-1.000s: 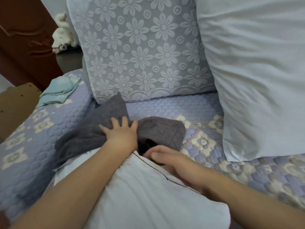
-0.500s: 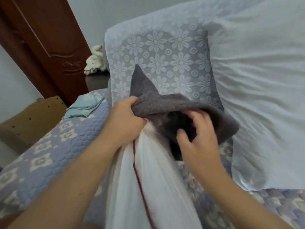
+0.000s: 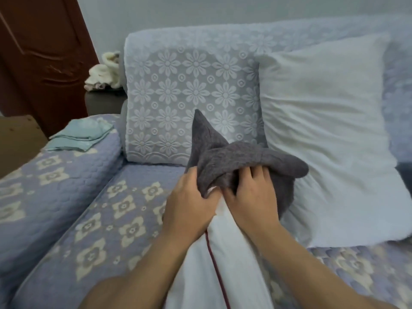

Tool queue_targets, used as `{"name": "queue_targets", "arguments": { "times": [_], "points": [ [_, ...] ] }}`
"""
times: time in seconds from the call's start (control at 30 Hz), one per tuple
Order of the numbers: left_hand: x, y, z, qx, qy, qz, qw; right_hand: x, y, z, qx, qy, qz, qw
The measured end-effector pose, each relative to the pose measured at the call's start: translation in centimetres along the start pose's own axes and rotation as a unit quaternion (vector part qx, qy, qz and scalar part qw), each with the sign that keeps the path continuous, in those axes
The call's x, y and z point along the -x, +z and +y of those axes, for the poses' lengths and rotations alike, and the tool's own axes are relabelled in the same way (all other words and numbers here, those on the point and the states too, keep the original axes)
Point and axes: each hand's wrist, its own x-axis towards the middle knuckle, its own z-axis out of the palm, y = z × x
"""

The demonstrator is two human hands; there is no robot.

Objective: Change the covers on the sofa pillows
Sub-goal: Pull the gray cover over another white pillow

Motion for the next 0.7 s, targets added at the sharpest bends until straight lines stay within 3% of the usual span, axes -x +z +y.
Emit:
{"name": "queue_targets", "arguments": {
  "times": [0.07,0.13,0.2,0.3,0.4,0.57,0.7],
  "points": [
    [-0.1,-0.1,0.7,-0.009,0.065,0.066,0.996,-1.2,-0.5,-1.0,0.028,-0.030,0.055,0.998],
    [-0.8,0.4,0.8,-0.069,0.158,0.172,0.970,-2.8,-0.8,-1.8,0.045,-0.052,0.108,0.992],
    [-2.1,1.9,0.5,-0.115,0.218,0.221,0.944,-4.3,-0.4,-1.9,0.049,-0.054,0.163,0.984],
    [-3.5,4.2,0.1,-0.100,0.216,0.212,0.948,-4.7,0.6,-1.4,0.022,-0.019,0.208,0.978],
    [-5.4,5.8,-0.6,-0.082,0.180,0.186,0.962,-5.1,1.2,0.0,-0.034,0.032,0.205,0.978],
    [-7.5,7.2,-0.5,-0.048,0.119,0.173,0.977,-3.8,-0.5,-1.8,-0.189,-0.039,0.154,0.969],
    [-7.5,6.7,0.0,-0.017,0.125,0.178,0.976,-4.0,-1.1,-0.3,-0.246,0.086,0.118,0.958]
  ]
}}
